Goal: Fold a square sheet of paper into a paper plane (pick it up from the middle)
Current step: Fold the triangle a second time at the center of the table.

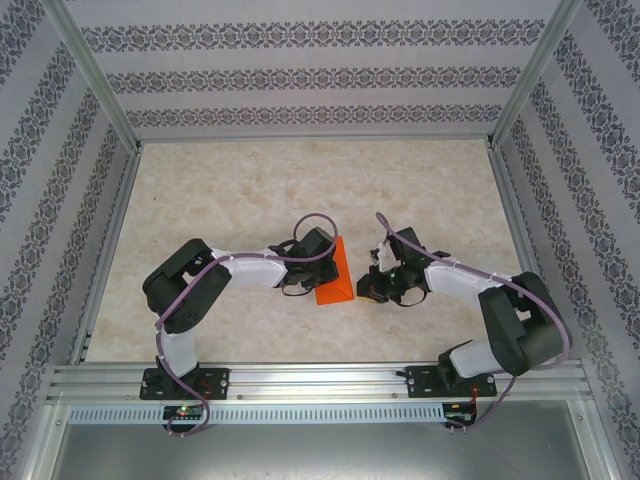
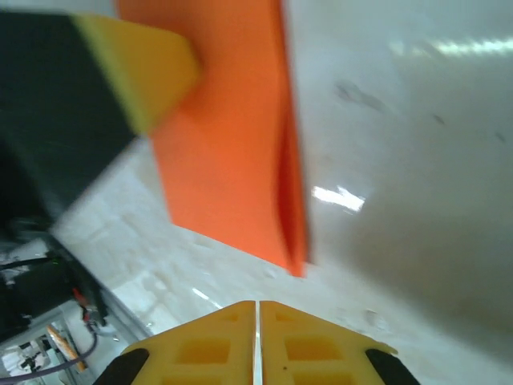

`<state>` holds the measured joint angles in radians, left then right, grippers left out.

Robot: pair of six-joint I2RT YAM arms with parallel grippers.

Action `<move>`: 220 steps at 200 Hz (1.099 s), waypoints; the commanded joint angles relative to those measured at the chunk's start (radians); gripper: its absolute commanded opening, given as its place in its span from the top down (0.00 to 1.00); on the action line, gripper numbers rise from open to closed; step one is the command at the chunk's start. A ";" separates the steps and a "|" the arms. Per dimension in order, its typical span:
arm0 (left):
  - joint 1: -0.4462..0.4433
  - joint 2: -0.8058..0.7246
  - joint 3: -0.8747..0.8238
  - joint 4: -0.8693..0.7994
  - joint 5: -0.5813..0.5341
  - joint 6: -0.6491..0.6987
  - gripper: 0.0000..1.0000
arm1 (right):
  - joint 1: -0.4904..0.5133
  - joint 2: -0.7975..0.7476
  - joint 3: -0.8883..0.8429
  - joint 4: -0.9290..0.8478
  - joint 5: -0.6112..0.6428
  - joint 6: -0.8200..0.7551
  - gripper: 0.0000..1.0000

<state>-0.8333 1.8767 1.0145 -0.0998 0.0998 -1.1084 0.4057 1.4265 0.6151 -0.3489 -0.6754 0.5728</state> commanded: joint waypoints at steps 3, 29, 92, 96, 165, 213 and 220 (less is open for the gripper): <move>0.007 0.051 -0.004 -0.043 -0.031 0.020 0.86 | 0.014 0.009 0.058 0.024 -0.012 0.053 0.90; 0.007 0.049 0.000 -0.038 -0.028 0.019 0.86 | 0.049 0.112 0.086 0.107 -0.041 0.090 0.92; 0.005 0.041 0.001 -0.041 -0.024 0.033 0.85 | 0.061 0.282 0.083 0.090 0.019 0.032 0.92; 0.005 0.039 0.001 -0.039 -0.025 0.035 0.85 | 0.058 0.295 0.075 0.091 0.024 0.029 0.92; 0.002 -0.004 0.017 0.035 0.047 0.137 0.76 | 0.036 0.312 -0.014 0.168 0.014 0.056 0.95; -0.032 -0.023 -0.027 0.147 0.085 0.092 0.83 | 0.047 0.325 -0.017 0.190 0.042 0.082 0.96; -0.032 -0.025 -0.042 0.170 0.084 0.079 0.85 | 0.047 0.327 -0.017 0.190 0.043 0.081 0.96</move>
<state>-0.8497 1.8774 1.0187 -0.0494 0.1562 -1.0019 0.4423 1.6852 0.6411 -0.1410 -0.7681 0.6388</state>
